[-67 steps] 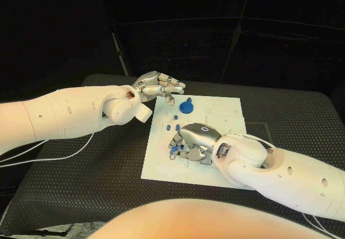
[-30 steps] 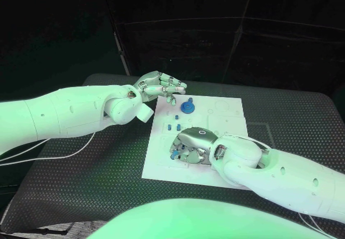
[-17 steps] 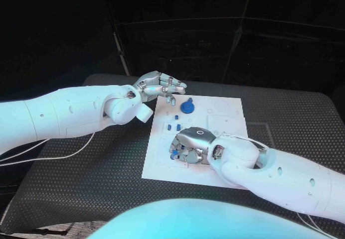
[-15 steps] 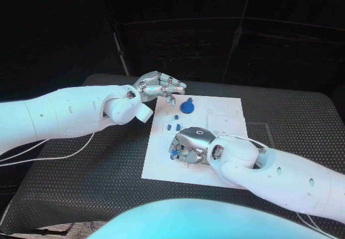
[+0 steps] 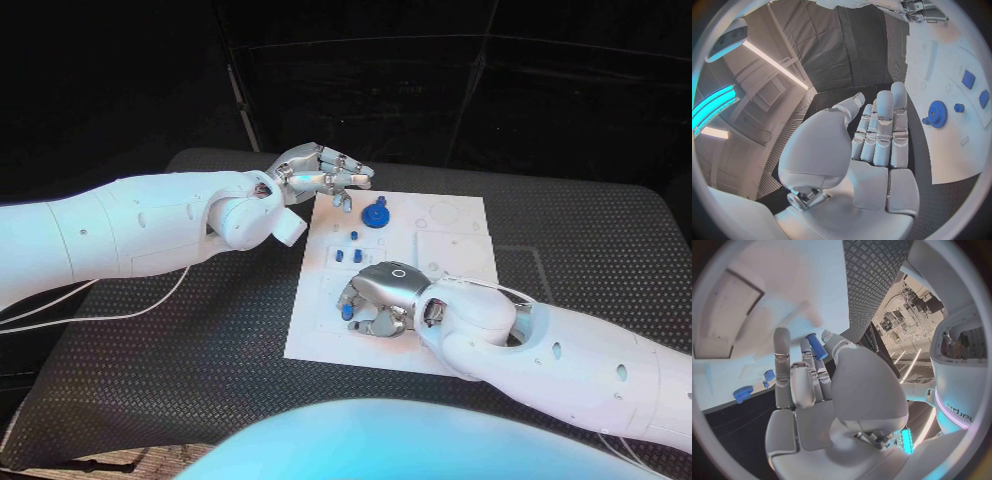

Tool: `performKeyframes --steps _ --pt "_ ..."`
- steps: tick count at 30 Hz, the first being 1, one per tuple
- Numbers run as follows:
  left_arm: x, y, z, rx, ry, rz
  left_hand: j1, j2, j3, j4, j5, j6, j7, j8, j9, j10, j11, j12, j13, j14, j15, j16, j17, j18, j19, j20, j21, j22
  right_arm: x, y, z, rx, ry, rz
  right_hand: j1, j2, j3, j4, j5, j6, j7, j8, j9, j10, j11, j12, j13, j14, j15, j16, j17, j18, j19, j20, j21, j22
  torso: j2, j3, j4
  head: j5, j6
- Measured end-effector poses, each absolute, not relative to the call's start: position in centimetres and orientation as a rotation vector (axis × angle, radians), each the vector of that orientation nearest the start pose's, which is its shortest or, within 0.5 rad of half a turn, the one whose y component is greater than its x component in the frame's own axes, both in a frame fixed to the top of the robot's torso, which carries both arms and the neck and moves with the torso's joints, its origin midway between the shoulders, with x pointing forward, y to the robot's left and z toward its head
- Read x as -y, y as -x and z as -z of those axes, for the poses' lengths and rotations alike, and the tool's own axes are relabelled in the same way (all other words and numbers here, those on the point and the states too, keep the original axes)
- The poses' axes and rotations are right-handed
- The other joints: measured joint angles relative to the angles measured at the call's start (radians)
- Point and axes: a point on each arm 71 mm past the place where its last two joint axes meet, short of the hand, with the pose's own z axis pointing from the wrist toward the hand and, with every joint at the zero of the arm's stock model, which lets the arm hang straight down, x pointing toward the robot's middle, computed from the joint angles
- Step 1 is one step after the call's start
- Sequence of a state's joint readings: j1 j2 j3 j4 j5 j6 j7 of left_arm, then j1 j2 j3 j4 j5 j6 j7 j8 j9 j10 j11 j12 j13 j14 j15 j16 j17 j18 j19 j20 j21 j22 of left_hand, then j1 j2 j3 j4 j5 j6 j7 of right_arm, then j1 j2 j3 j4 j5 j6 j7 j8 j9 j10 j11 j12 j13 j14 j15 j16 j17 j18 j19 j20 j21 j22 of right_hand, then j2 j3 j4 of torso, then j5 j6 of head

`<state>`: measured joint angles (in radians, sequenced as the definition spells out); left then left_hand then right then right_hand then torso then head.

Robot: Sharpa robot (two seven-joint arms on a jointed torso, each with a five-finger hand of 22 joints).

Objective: Assemble the parts on the task board

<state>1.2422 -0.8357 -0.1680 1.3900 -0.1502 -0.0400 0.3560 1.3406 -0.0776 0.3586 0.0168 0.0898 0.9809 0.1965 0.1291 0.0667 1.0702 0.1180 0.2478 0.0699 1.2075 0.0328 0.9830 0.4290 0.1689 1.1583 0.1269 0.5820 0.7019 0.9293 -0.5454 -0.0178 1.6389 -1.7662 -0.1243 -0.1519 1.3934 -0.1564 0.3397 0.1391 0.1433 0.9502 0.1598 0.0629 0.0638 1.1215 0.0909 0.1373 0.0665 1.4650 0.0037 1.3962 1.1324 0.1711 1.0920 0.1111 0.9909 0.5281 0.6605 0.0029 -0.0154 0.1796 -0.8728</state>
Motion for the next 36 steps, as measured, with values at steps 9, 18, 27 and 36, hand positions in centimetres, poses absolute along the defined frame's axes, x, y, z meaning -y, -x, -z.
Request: performKeyframes --steps 9,18,27,36 --pt "-23.1 -49.6 21.2 -1.696 0.918 1.549 0.0 0.0 -0.003 0.003 0.0 0.0 0.0 0.004 0.0 0.0 0.0 0.0 0.001 -0.003 0.003 0.0 -0.001 0.0 0.0 0.0 0.0 -0.003 2.3 -36.6 26.5 -1.767 0.56 -0.974 0.0 0.0 -0.022 -0.006 0.028 -0.043 0.0 0.0 0.0 -0.02 -0.002 0.0 0.001 0.0 0.0 0.0 -0.002 0.0 0.0 0.0 0.0 -0.005 -0.001 0.0002 -0.0009 -0.002 0.0" --pt "-23.2 -49.5 21.2 -1.697 0.919 1.547 -0.004 0.004 -0.005 0.0 0.0 0.0 0.0 0.004 0.0 0.0 0.0 0.0 0.001 -0.007 -0.001 0.0 -0.001 0.0 0.0 0.0 -0.004 -0.003 4.2 -36.3 25.4 -1.661 0.446 -1.043 0.0 0.0 -0.038 -0.011 0.049 -0.065 0.002 0.0 0.0 -0.048 0.006 0.005 0.001 0.0 0.0 -0.005 -0.018 0.0 -0.004 0.004 -0.006 -0.014 -0.001 0.0005 -0.0009 -0.008 0.0" --pt "-23.4 -49.4 21.4 -1.704 0.922 1.541 -0.004 0.004 -0.005 0.0 0.0 0.0 0.0 0.004 0.0 0.0 0.0 0.0 0.001 -0.007 -0.001 0.0 -0.001 0.0 0.0 0.0 -0.004 -0.003 9.8 -37.5 22.3 -1.617 0.254 -1.03 -0.031 0.015 -0.076 0.018 0.049 0.007 0.014 0.041 0.017 0.07 0.001 0.096 0.029 0.0 0.011 0.014 0.03 0.0 0.014 0.007 0.02 0.027 -0.006 -0.0009 -0.0016 -0.036 0.0" --pt "-23.8 -49.2 21.7 -1.709 0.927 1.532 -0.004 0.004 -0.005 0.0 0.0 0.0 0.0 0.004 0.0 -0.004 0.004 0.004 0.001 -0.007 -0.001 0.0 -0.001 0.0 0.0 0.0 -0.004 -0.004 18.2 -38.8 22.0 -1.76 -0.086 -0.85 -0.14 0.019 -0.239 0.105 0.157 0.066 -0.056 0.161 0.057 0.32 -0.07 0.917 0.838 0.001 -0.053 0.113 0.174 -0.009 0.121 -0.051 0.125 0.186 -0.017 -0.005 -0.0073 -0.092 0.0"
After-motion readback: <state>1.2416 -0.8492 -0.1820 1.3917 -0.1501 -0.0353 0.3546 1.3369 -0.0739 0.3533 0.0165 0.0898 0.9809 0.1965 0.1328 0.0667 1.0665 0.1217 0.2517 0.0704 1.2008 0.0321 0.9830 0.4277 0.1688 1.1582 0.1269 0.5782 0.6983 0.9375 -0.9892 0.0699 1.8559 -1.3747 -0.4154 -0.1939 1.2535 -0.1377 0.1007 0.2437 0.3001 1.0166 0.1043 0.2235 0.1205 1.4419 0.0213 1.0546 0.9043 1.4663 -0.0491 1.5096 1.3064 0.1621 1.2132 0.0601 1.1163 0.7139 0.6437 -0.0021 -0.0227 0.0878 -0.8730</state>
